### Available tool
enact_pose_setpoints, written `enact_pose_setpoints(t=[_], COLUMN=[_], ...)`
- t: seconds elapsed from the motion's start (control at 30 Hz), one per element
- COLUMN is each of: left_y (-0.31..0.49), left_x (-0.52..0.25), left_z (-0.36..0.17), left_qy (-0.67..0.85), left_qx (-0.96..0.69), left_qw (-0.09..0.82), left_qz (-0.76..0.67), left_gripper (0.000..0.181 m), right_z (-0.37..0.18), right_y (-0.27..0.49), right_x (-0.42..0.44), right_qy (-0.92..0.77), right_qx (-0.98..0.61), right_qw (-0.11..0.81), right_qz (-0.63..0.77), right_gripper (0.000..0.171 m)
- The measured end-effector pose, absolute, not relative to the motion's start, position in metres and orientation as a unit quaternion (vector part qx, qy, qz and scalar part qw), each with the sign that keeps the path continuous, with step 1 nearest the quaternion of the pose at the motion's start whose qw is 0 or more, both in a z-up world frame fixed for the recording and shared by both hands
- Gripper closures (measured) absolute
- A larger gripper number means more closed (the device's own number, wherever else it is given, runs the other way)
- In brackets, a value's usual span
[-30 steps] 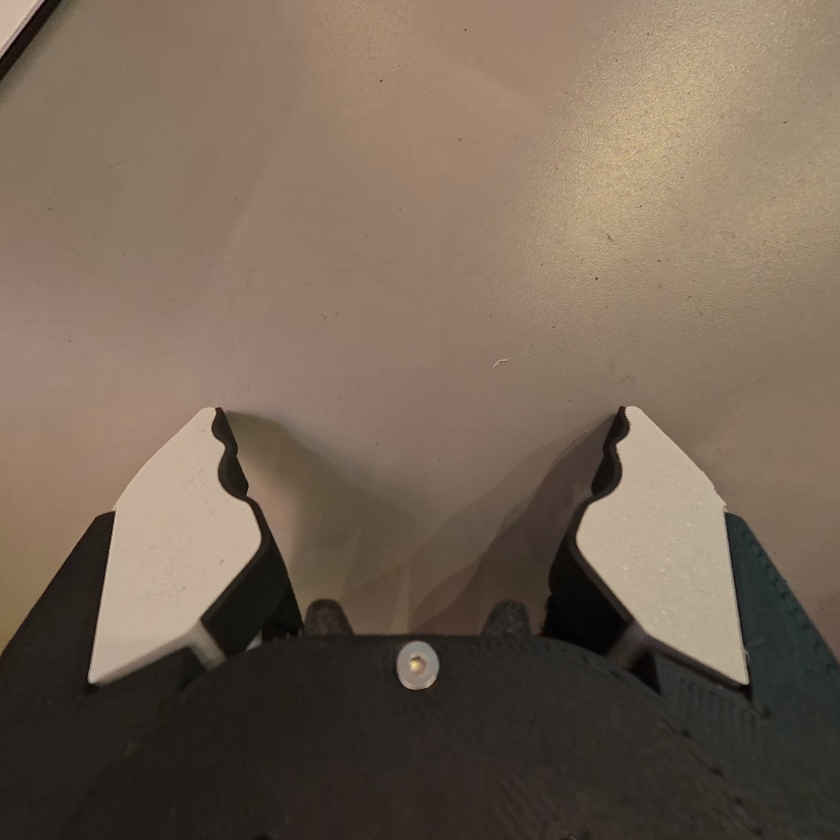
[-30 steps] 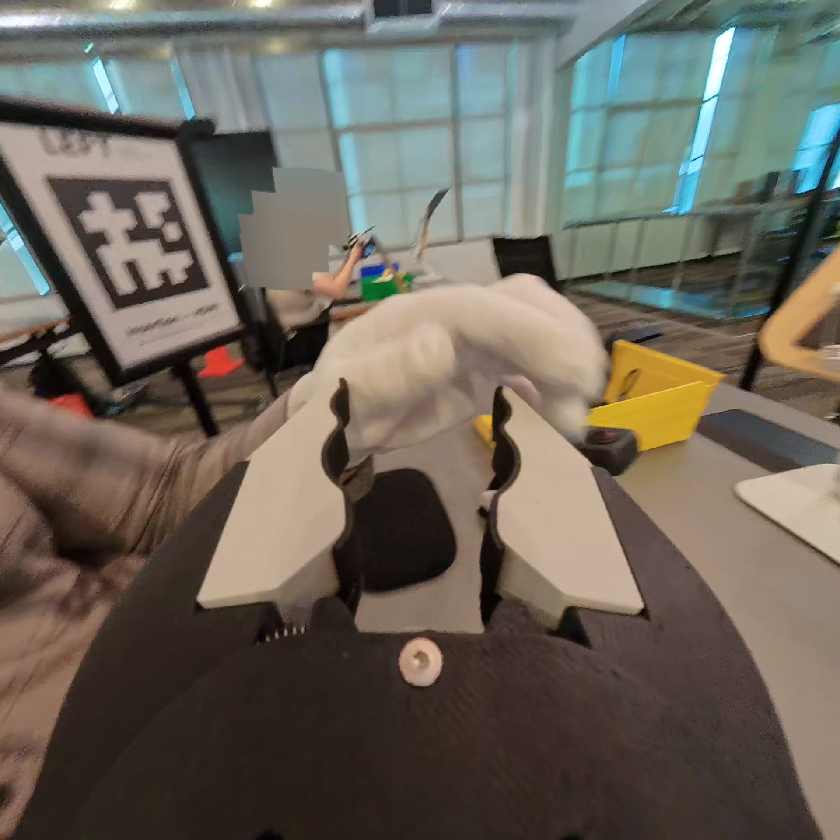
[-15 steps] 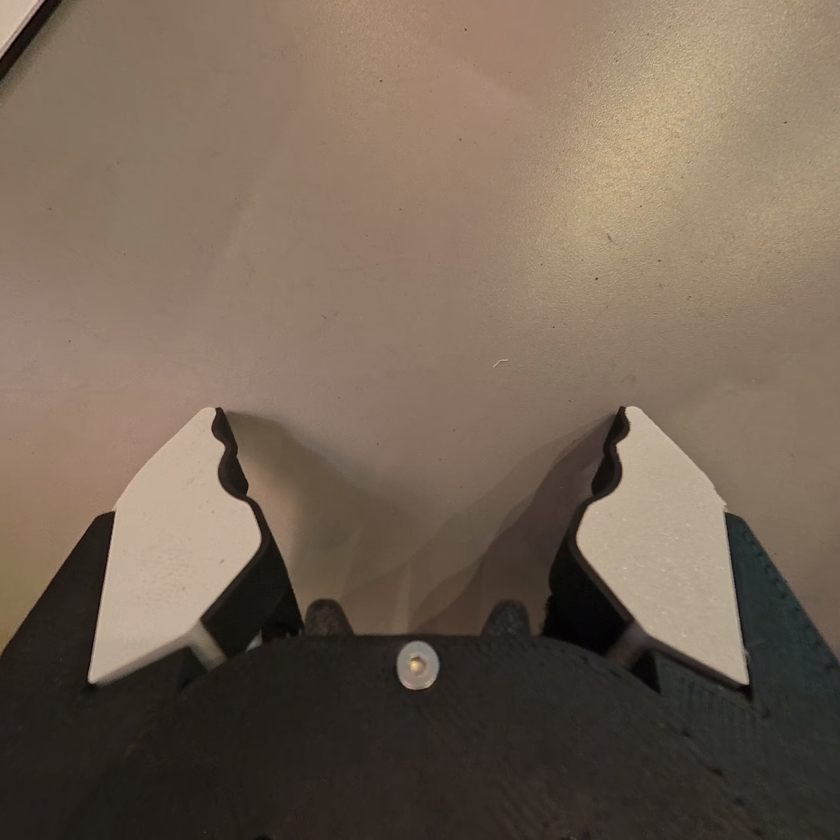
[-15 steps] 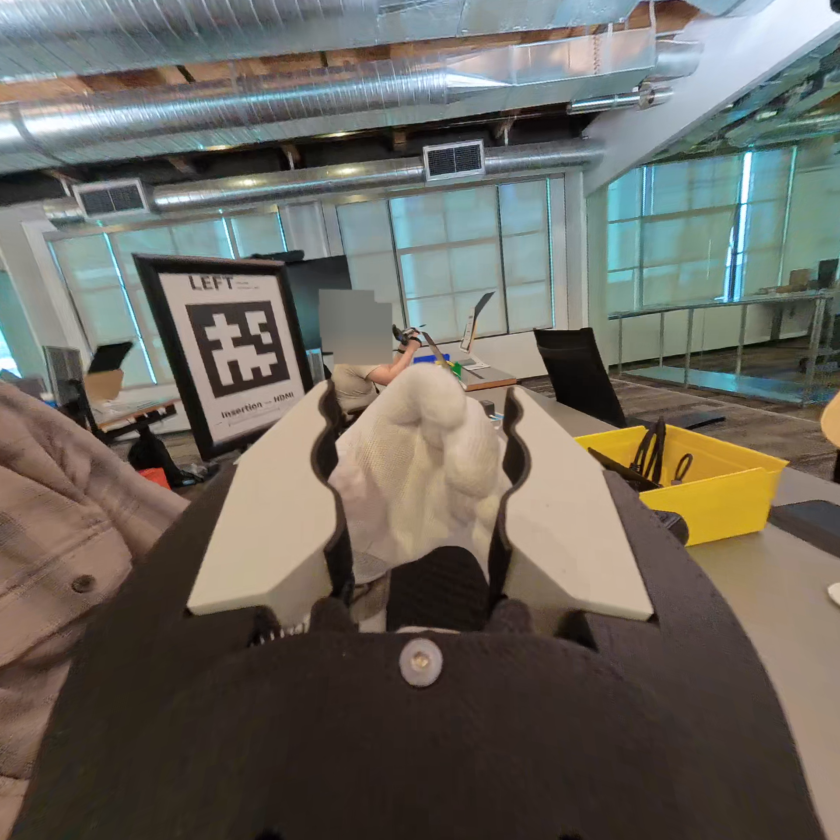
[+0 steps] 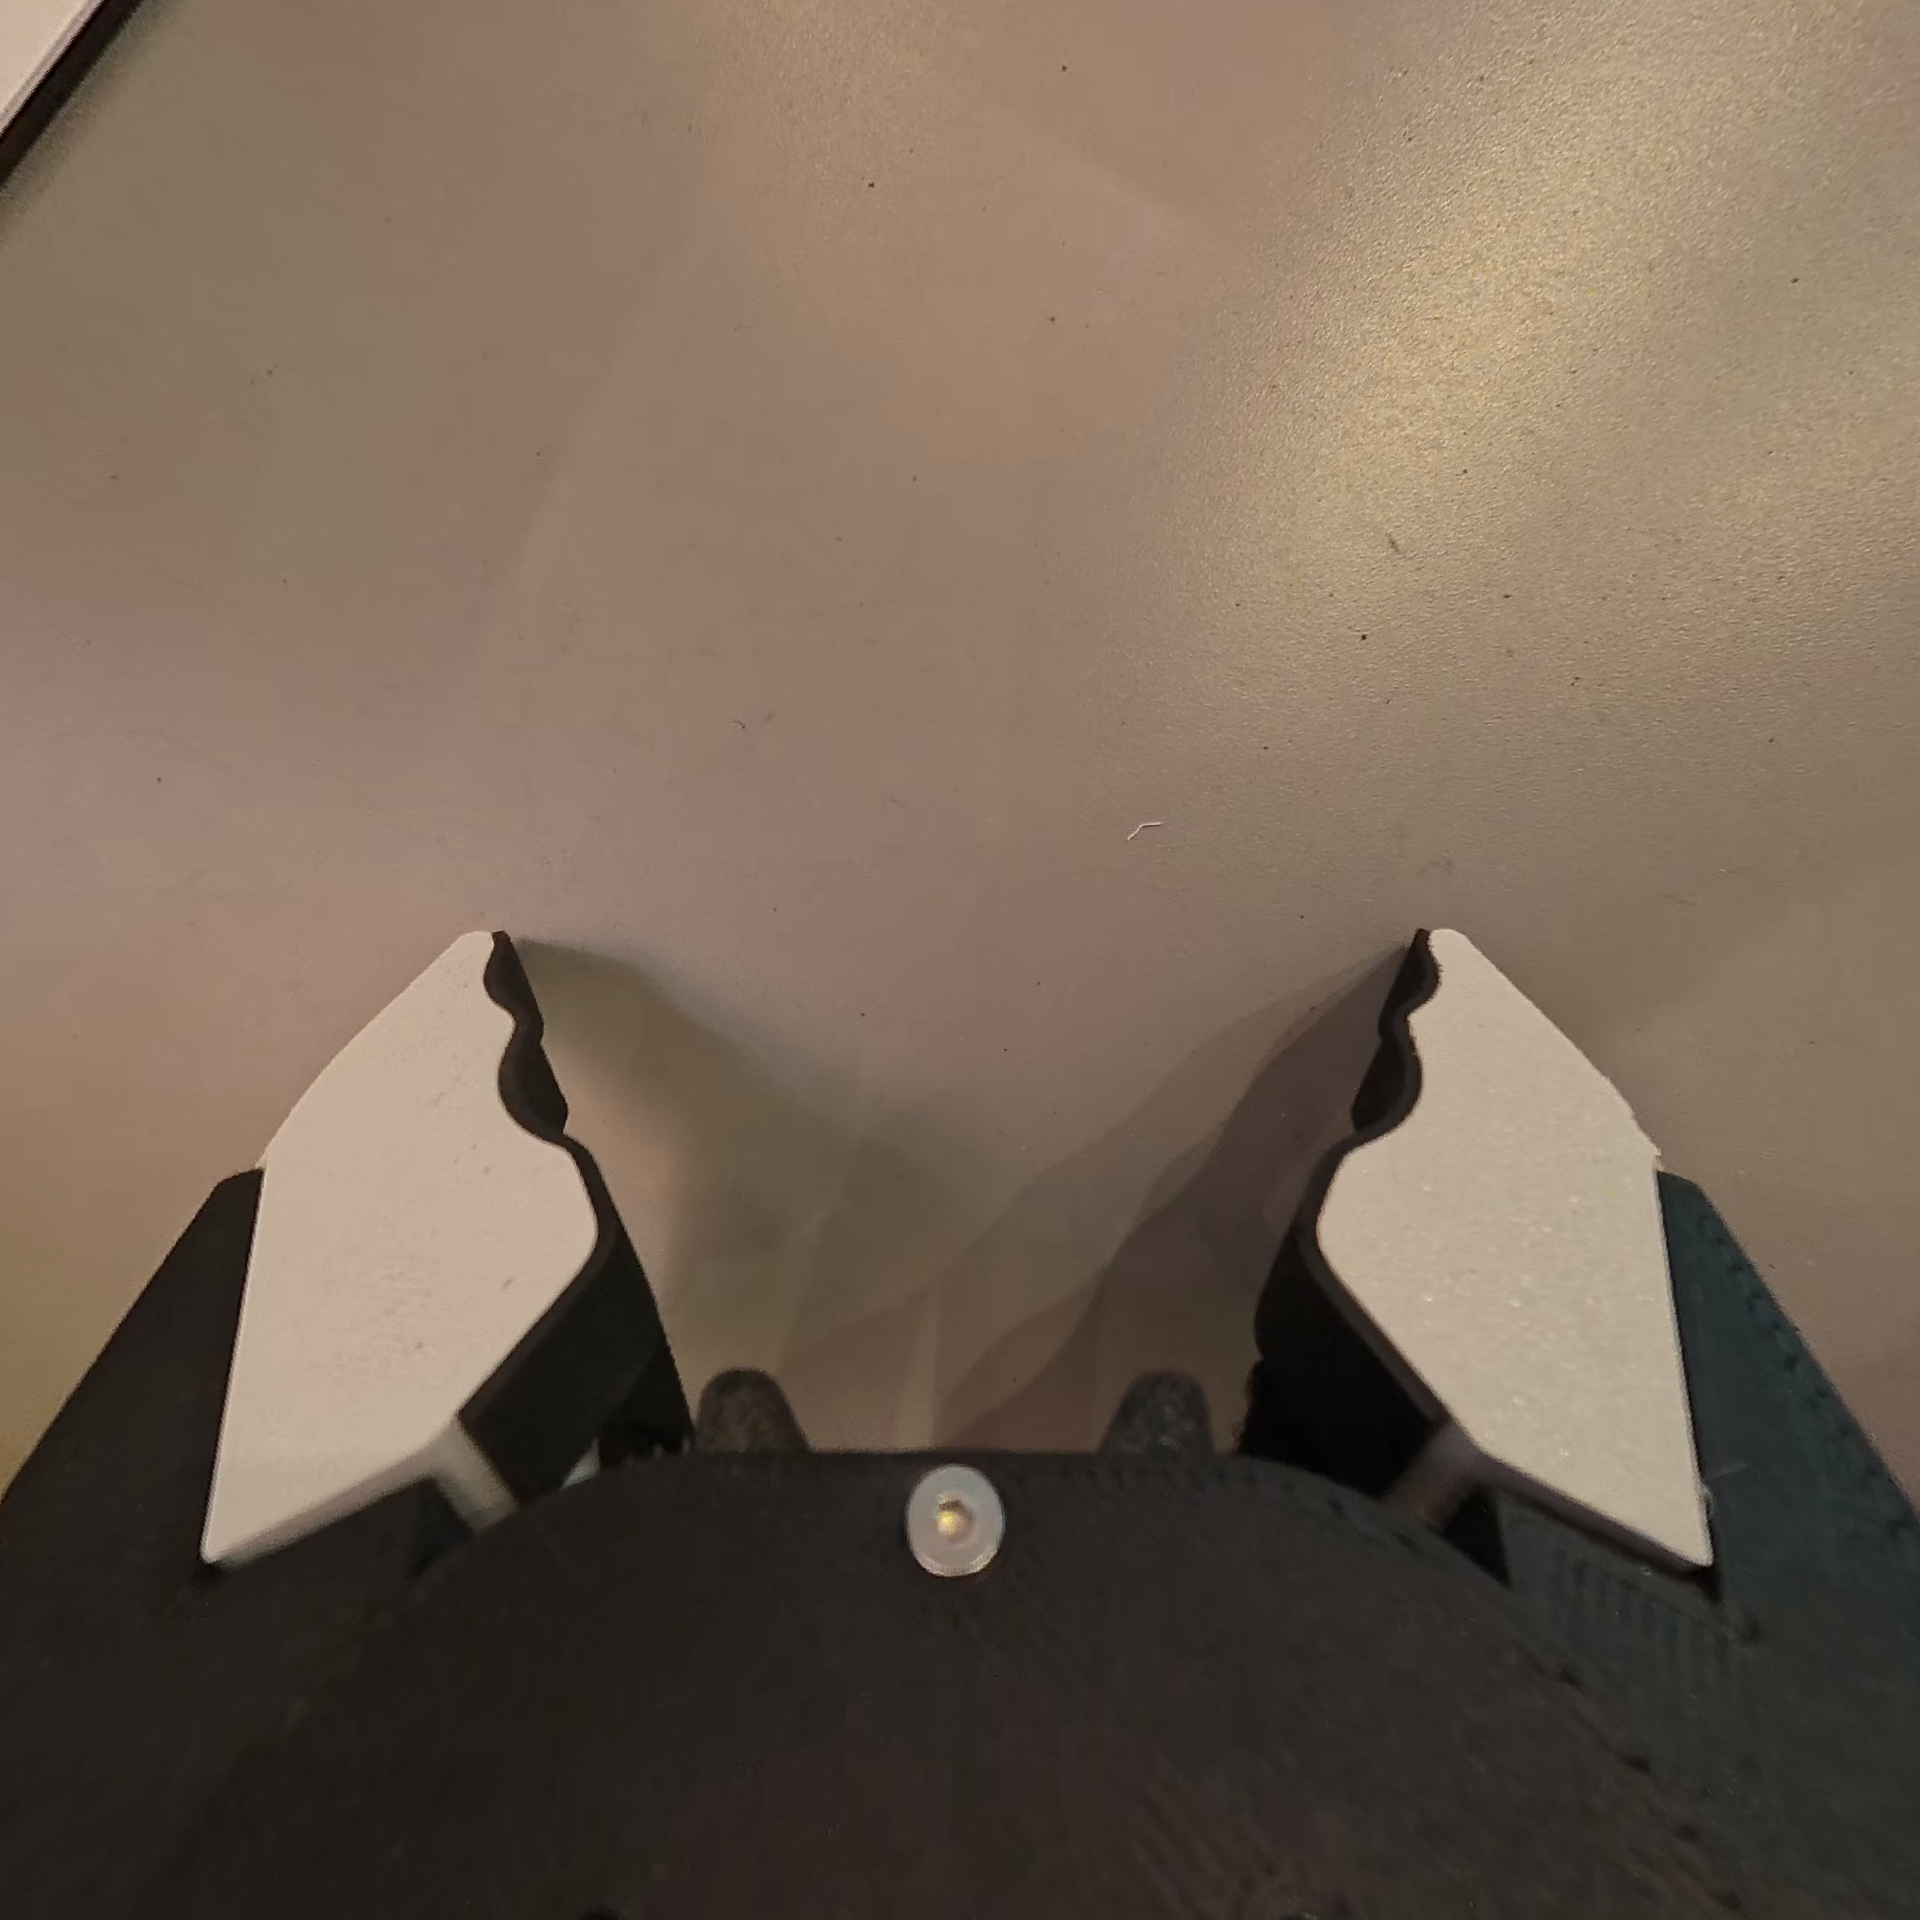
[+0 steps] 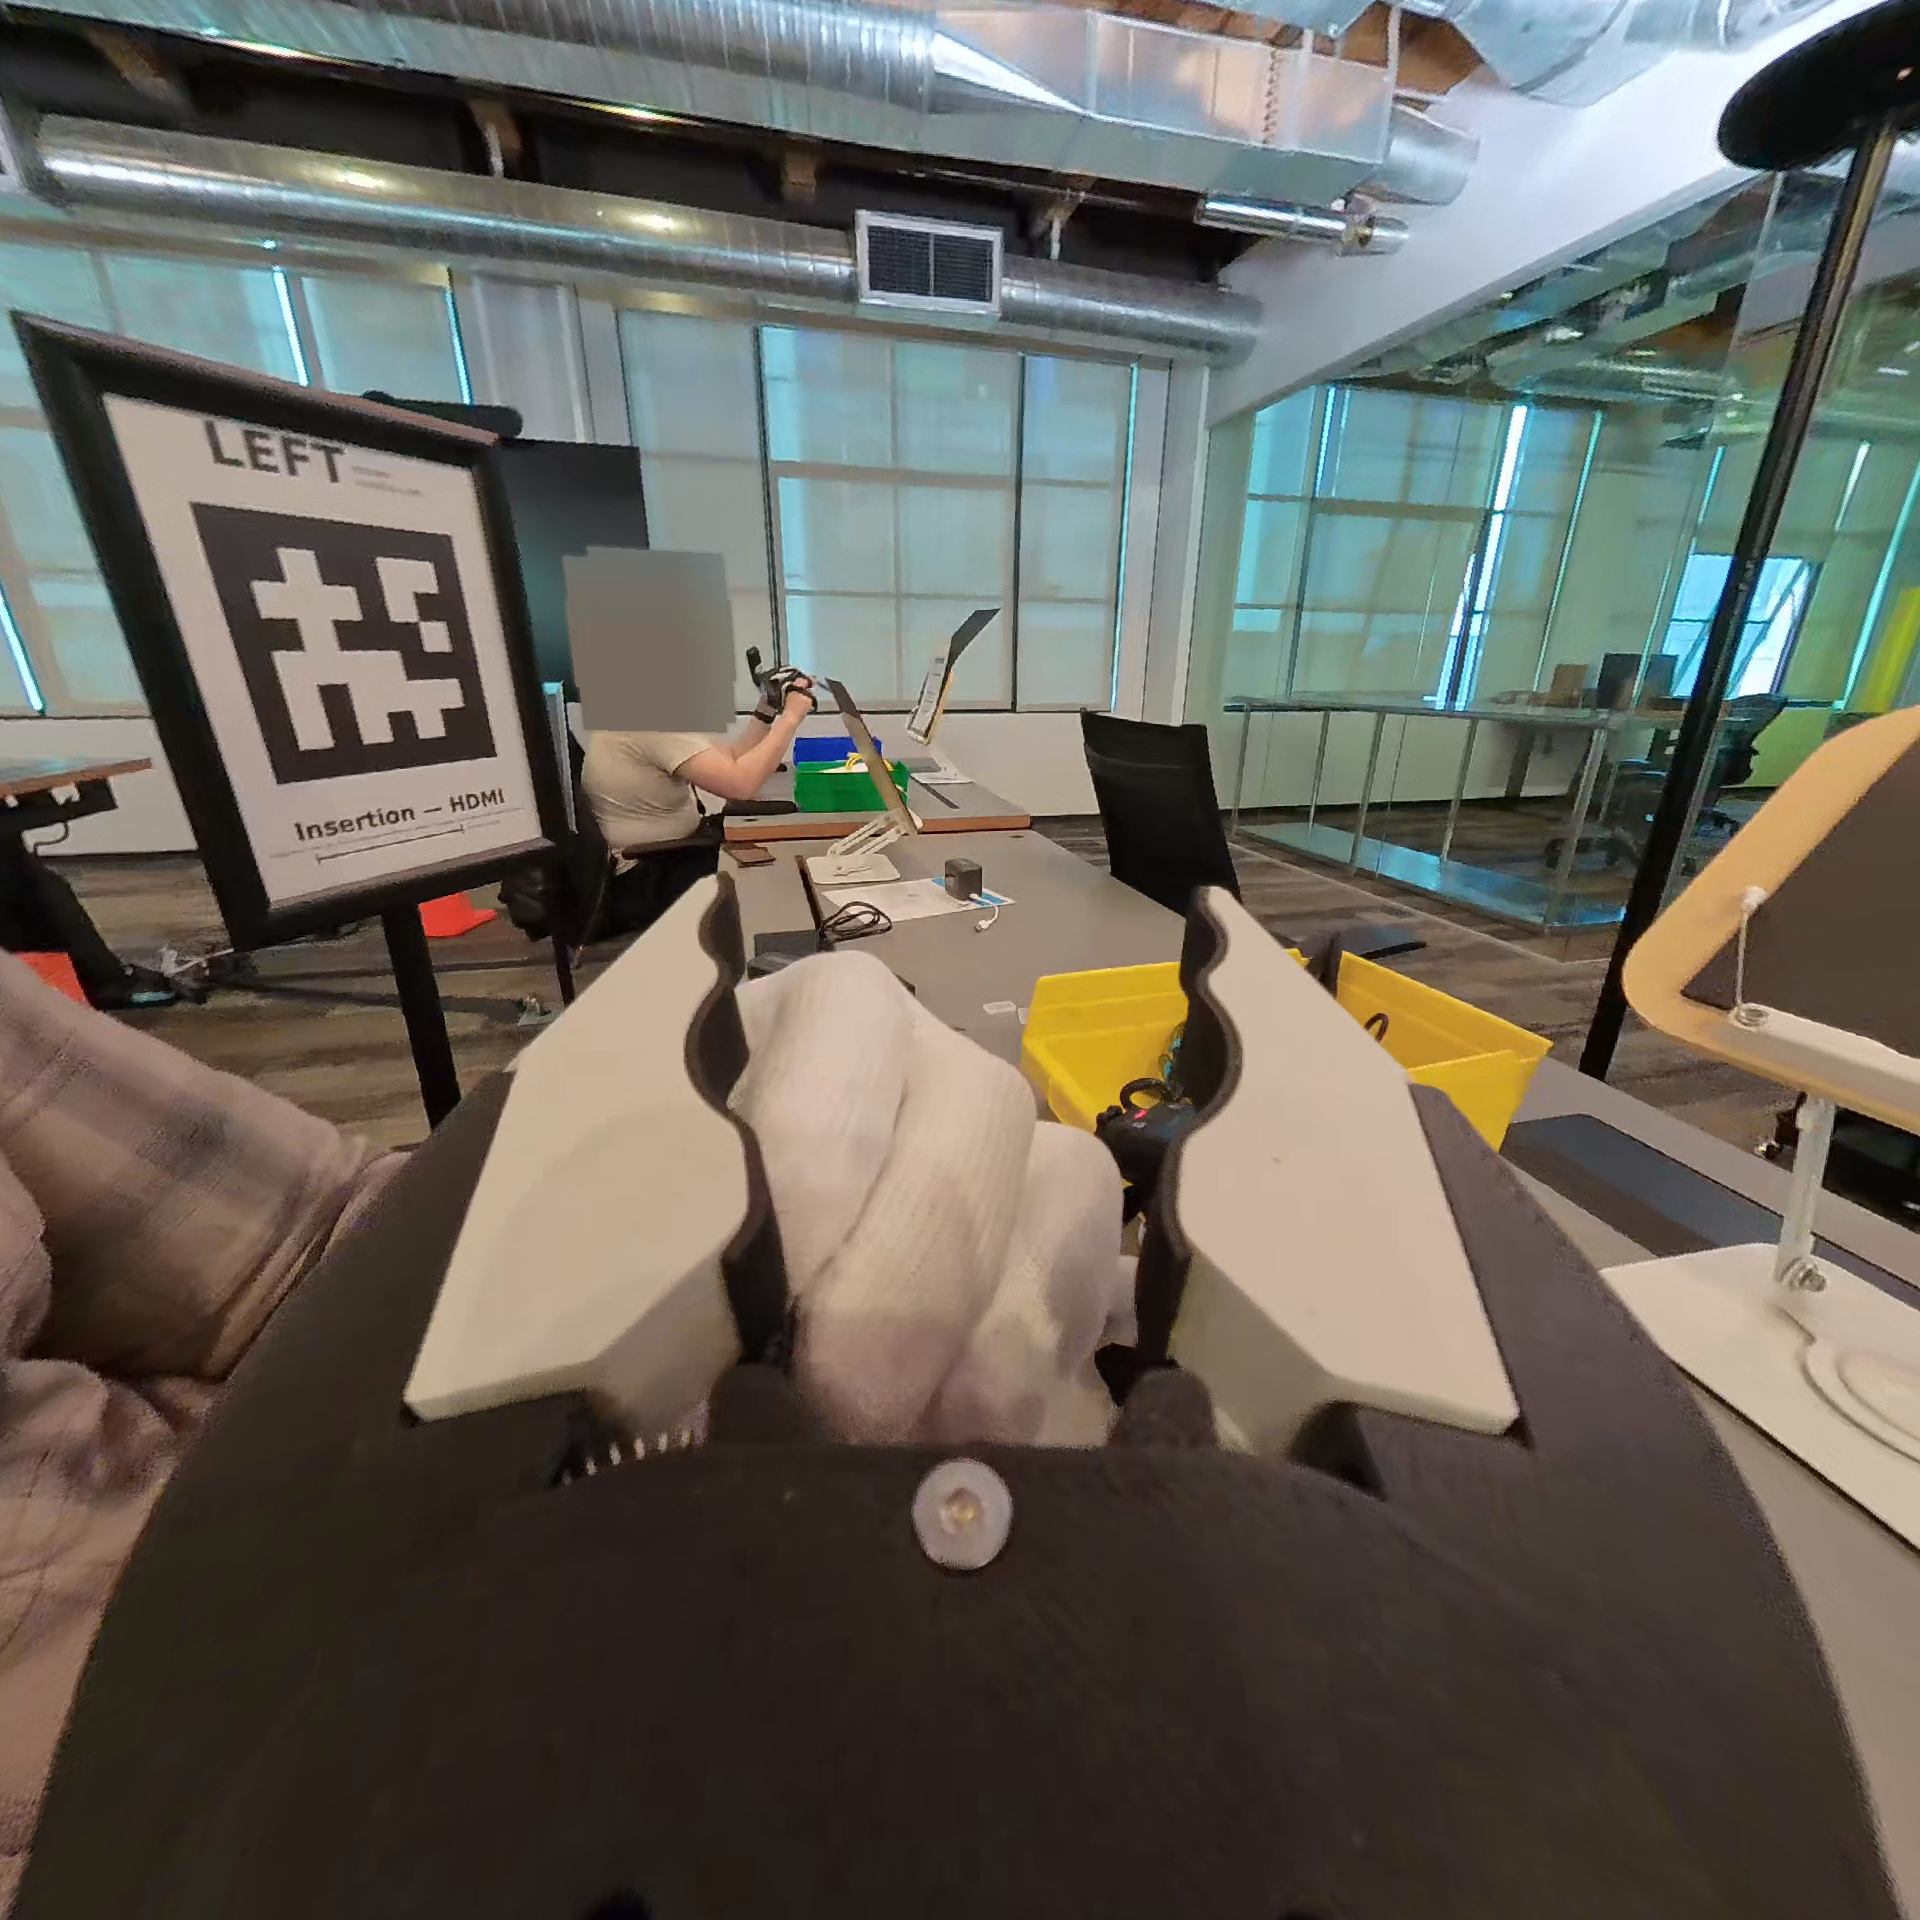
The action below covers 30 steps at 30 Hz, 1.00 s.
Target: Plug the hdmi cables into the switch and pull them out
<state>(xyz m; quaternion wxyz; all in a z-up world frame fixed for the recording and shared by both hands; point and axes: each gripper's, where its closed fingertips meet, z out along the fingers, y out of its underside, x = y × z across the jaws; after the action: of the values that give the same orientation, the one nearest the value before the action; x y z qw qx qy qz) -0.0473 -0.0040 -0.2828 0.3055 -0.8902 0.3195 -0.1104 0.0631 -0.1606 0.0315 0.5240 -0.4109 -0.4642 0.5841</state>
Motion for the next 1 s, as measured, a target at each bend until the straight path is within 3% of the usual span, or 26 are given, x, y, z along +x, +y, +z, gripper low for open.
enact_pose_setpoints(t=[0.2, 0.3, 0.33, 0.43, 0.63, 1.0], left_y=[-0.004, -0.004, -0.004, -0.004, -0.004, -0.004], left_x=[-0.047, -0.047, -0.047, -0.047, -0.047, -0.047], left_z=[-0.283, -0.283, -0.283, -0.283, -0.283, -0.283], left_qy=[0.319, 0.319, 0.319, 0.319, 0.319, 0.319], left_qx=[-0.890, -0.890, -0.890, -0.890, -0.890, -0.890], left_qw=[0.306, 0.306, 0.306, 0.306, 0.306, 0.306], left_qz=[-0.110, -0.110, -0.110, -0.110, -0.110, -0.110], left_gripper=[0.035, 0.035, 0.035, 0.035, 0.035, 0.035], right_z=[0.030, 0.030, 0.032, 0.045, 0.071, 0.078], right_y=[-0.161, -0.151, -0.151, -0.157, -0.208, -0.305], right_x=[0.063, 0.065, 0.066, 0.072, 0.091, 0.109], right_qy=[-0.492, -0.474, -0.469, -0.453, -0.456, -0.556], right_qx=[-0.417, -0.435, -0.432, -0.414, -0.306, -0.193], right_qw=[0.563, 0.577, 0.574, 0.556, 0.477, 0.363], right_qz=[0.516, 0.502, 0.514, 0.561, 0.686, 0.722], right_gripper=[0.101, 0.076, 0.075, 0.071, 0.081, 0.086])
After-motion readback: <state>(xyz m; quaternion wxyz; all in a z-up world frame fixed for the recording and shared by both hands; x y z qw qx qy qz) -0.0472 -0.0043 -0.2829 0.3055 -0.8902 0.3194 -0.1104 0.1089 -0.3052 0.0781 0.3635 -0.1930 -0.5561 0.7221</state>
